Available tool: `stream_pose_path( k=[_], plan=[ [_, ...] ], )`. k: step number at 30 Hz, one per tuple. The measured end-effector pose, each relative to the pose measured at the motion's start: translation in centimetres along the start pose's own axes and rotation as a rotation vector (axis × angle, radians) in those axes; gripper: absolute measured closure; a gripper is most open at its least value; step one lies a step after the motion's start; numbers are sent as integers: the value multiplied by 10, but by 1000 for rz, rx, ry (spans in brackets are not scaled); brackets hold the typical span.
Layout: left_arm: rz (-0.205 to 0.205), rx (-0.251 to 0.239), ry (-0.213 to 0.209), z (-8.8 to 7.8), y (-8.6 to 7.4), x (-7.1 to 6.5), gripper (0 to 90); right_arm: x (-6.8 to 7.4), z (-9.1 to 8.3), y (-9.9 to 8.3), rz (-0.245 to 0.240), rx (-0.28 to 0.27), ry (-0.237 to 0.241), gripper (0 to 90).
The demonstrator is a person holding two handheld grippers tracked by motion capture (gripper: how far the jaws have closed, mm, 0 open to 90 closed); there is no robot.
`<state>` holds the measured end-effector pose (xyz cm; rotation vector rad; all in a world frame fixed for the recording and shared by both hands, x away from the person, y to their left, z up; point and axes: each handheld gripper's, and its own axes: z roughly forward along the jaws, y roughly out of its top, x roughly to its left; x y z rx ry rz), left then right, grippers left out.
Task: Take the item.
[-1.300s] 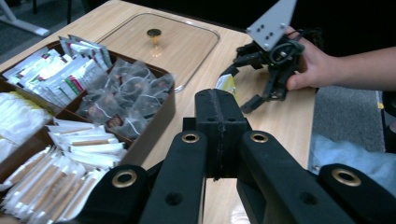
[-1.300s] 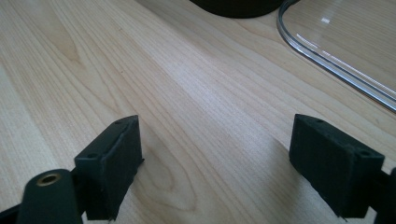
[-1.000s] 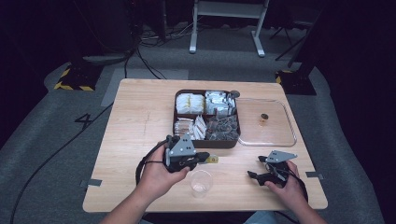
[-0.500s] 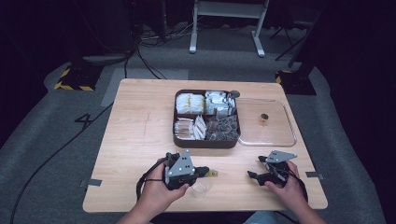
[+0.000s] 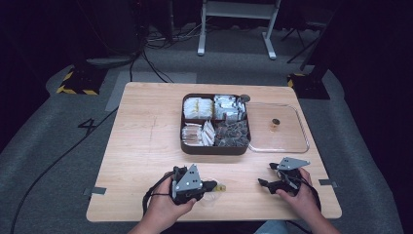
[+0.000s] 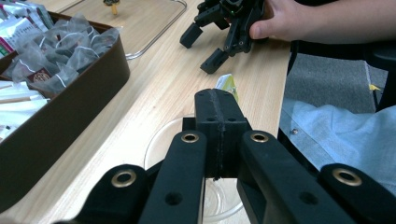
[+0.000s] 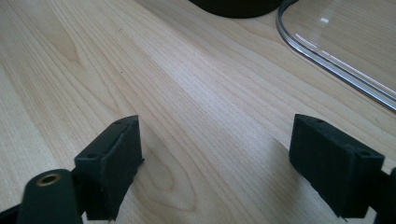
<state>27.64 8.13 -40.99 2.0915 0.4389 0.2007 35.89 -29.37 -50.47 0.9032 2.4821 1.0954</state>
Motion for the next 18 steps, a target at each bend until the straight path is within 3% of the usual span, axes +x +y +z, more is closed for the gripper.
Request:
stream_pose_path(
  k=[5, 12, 18],
  plan=[
    [1, -9, 22, 3, -4, -2, 666, 0, 0, 0, 0, 0, 0, 173],
    [-7, -22, 51, -1, -5, 1, 523, 0, 0, 0, 2, 0, -2, 172],
    [-14, 6, 86, -6, 1, 7, 407, 0, 0, 0, 2, 0, -2, 172]
  ],
)
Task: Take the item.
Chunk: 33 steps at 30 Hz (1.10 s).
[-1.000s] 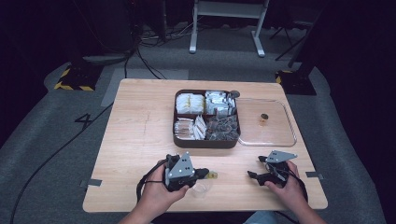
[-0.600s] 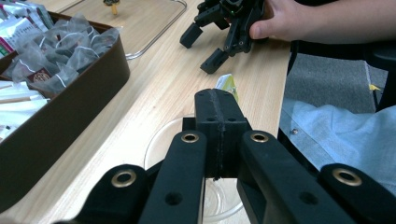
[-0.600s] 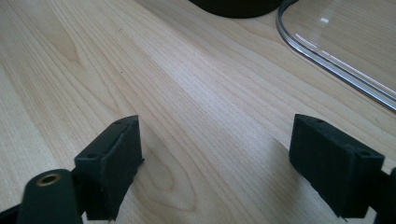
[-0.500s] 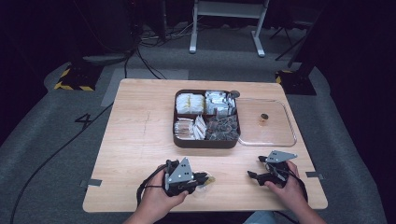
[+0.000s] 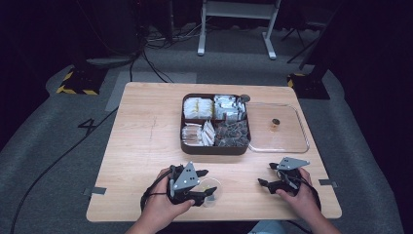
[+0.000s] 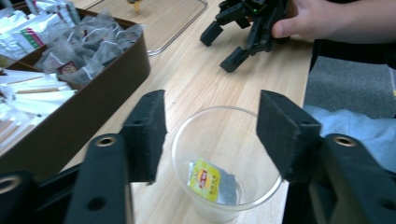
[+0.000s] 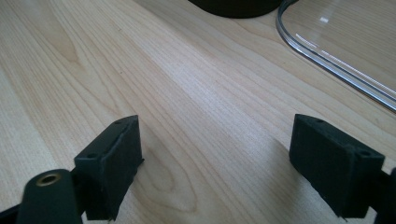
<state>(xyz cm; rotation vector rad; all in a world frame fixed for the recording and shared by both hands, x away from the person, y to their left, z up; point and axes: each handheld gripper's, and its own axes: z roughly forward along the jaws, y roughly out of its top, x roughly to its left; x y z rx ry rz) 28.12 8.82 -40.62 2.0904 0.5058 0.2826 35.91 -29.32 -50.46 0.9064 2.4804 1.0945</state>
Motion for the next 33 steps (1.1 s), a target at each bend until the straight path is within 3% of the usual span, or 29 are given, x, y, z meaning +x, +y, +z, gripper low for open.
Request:
stream_pose_path(
  k=[4, 10, 15, 18, 33],
  plan=[
    [-19, 29, 47, -9, 2, 8, 349, 0, 0, 0, -1, 0, 0, 172],
    [-89, 48, 115, -26, -5, 22, 319, 0, 0, 0, -1, 1, 0, 171],
    [-127, 63, 133, -39, -17, 30, 315, 1, 0, 0, 4, 1, -5, 171],
    [-127, 112, 145, -43, -25, 33, 299, 1, 0, 0, 5, 1, -5, 170],
    [-232, 191, 230, -52, -71, 72, 280, 2, 0, 0, 5, 1, -5, 170]
  ],
)
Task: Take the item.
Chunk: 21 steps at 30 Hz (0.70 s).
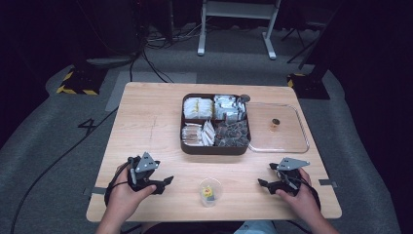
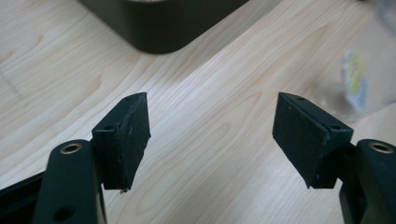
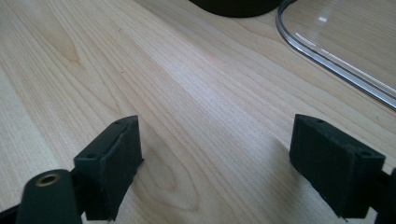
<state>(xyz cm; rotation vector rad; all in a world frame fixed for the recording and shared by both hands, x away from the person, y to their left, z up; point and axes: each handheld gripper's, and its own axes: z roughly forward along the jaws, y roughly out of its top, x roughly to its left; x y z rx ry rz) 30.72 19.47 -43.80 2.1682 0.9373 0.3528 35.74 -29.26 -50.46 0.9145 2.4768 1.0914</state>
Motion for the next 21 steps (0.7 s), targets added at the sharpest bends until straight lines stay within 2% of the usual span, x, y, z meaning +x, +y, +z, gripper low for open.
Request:
stream_pose_path(
  k=[7, 12, 14, 21],
  plan=[
    [-43, 28, 50, 3, -15, 22, 269, 1, 0, 0, 2, 1, -1, 170],
    [-70, 76, 103, 8, -27, 35, 234, 1, 0, 0, 2, 1, -1, 170],
    [-99, 81, 101, 9, -32, 38, 233, 1, 0, 0, 2, 1, -1, 170],
    [-148, 108, 128, 13, -45, 51, 232, 1, 0, 0, 2, 1, -1, 170]
  ],
)
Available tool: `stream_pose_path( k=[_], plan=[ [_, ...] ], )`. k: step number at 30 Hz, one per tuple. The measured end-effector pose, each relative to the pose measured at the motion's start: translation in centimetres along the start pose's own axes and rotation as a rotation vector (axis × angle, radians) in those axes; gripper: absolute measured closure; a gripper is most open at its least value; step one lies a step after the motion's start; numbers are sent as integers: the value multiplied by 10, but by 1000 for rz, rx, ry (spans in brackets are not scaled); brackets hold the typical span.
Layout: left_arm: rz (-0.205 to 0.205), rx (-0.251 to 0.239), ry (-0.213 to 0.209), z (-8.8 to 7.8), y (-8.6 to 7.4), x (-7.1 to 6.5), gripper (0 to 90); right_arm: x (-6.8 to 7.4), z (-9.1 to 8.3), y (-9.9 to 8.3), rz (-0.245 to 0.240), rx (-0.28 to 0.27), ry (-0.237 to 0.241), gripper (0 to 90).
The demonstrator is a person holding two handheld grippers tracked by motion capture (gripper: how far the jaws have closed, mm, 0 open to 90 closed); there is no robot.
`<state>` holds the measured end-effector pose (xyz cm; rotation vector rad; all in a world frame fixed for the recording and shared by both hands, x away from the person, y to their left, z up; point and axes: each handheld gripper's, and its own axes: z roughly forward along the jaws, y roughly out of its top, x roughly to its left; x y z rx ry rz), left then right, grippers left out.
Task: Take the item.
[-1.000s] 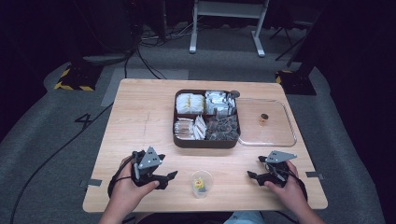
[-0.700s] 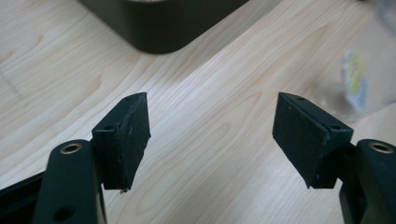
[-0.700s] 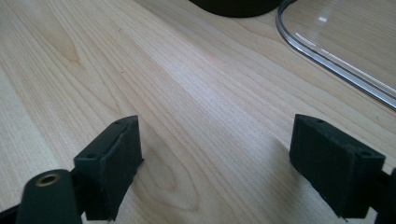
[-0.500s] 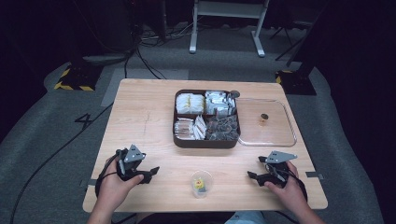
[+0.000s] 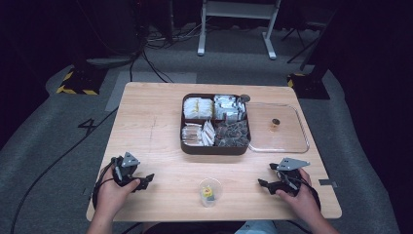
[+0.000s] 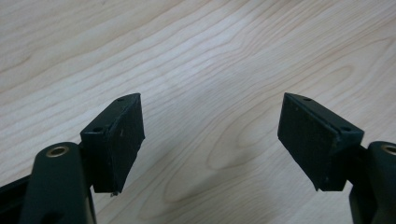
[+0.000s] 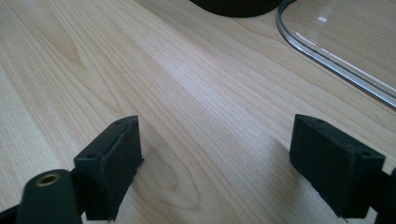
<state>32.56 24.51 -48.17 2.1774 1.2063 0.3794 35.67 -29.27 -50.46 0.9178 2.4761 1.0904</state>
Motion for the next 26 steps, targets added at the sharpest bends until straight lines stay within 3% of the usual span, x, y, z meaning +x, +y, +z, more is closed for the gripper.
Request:
stream_pose_path(
  k=[8, 13, 16, 19, 26],
  plan=[
    [14, 51, 4, 5, -11, 11, 212, 0, 0, 0, 0, 0, 0, 170],
    [31, 39, 5, 6, -13, 16, 162, 0, 0, 0, 2, -1, 0, 170],
    [31, 0, -3, 9, -16, 17, 120, 0, 0, 0, 1, -1, 0, 170],
    [43, -35, -1, 15, -19, 18, 21, 0, 0, 0, 1, 0, 0, 170],
    [4, -38, 33, 14, -20, 14, 1, 0, 0, 0, 1, -1, 0, 170]
  ],
)
